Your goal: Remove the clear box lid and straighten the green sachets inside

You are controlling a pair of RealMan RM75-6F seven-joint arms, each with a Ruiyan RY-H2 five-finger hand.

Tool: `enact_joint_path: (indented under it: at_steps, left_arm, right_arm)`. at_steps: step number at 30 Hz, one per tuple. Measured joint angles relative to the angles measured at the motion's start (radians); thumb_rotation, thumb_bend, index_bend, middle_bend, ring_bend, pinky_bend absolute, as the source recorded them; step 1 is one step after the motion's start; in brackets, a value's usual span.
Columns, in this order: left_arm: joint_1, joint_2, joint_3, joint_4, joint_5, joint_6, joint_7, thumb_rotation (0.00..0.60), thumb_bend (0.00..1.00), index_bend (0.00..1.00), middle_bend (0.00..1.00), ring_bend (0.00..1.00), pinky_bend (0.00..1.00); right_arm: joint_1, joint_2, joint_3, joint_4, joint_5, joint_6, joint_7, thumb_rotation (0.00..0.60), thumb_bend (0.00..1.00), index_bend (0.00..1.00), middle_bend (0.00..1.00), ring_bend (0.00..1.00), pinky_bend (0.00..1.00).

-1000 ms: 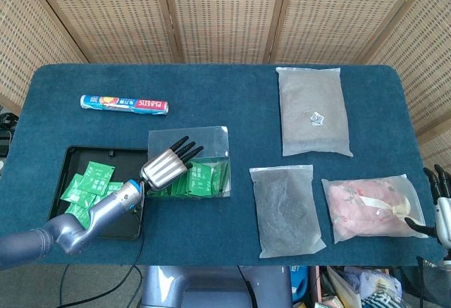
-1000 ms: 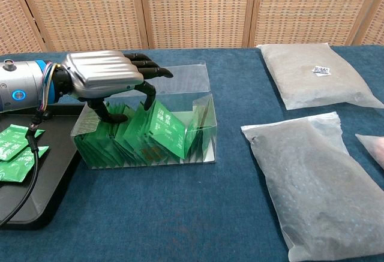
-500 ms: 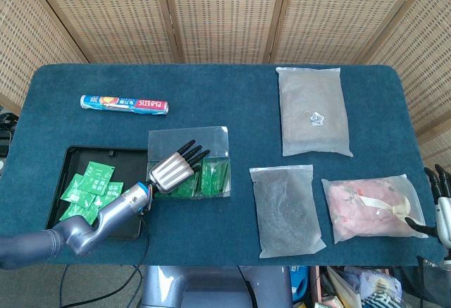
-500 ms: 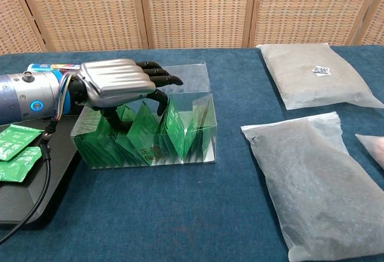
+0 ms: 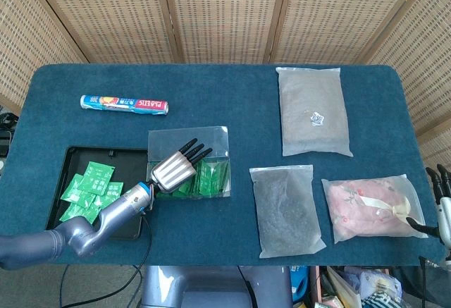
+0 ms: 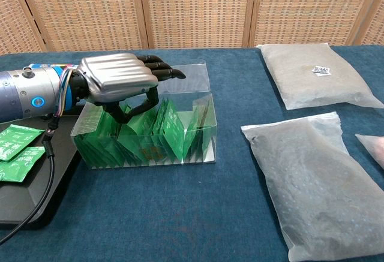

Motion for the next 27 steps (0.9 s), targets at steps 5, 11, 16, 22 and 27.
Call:
enact_joint_path:
  at_steps: [5, 11, 16, 22, 27]
  left_arm:
    - [0.005, 0.041, -0.014, -0.040, 0.001, 0.024, -0.006, 0.600, 0.52, 0.78, 0.00, 0.00, 0.00]
    - [0.015, 0.102, -0.030, -0.101, 0.001, 0.053, -0.018, 0.600, 0.52, 0.79, 0.00, 0.00, 0.00]
    - [0.024, 0.166, -0.043, -0.161, 0.004, 0.079, -0.027, 0.600, 0.52, 0.79, 0.00, 0.00, 0.00]
    - [0.038, 0.235, -0.063, -0.222, 0.005, 0.111, -0.039, 0.600, 0.53, 0.79, 0.00, 0.00, 0.00]
    - [0.062, 0.308, -0.073, -0.275, 0.013, 0.152, -0.061, 0.600, 0.53, 0.79, 0.00, 0.00, 0.00]
  right_arm:
    - [-0.001, 0.002, 0.000, -0.002, -0.003, 0.003, 0.001, 0.600, 0.00, 0.00, 0.00, 0.00, 0.00]
    - [-0.003, 0.004, -0.001, -0.006, -0.007, 0.009, 0.002, 0.600, 0.00, 0.00, 0.00, 0.00, 0.00]
    - [-0.003, 0.004, -0.003, -0.010, -0.012, 0.011, 0.000, 0.600, 0.00, 0.00, 0.00, 0.00, 0.00]
    - [-0.004, 0.004, -0.004, -0.013, -0.017, 0.015, -0.005, 0.600, 0.00, 0.00, 0.00, 0.00, 0.00]
    - [-0.005, 0.004, -0.007, -0.018, -0.025, 0.021, -0.007, 0.600, 0.00, 0.00, 0.00, 0.00, 0.00]
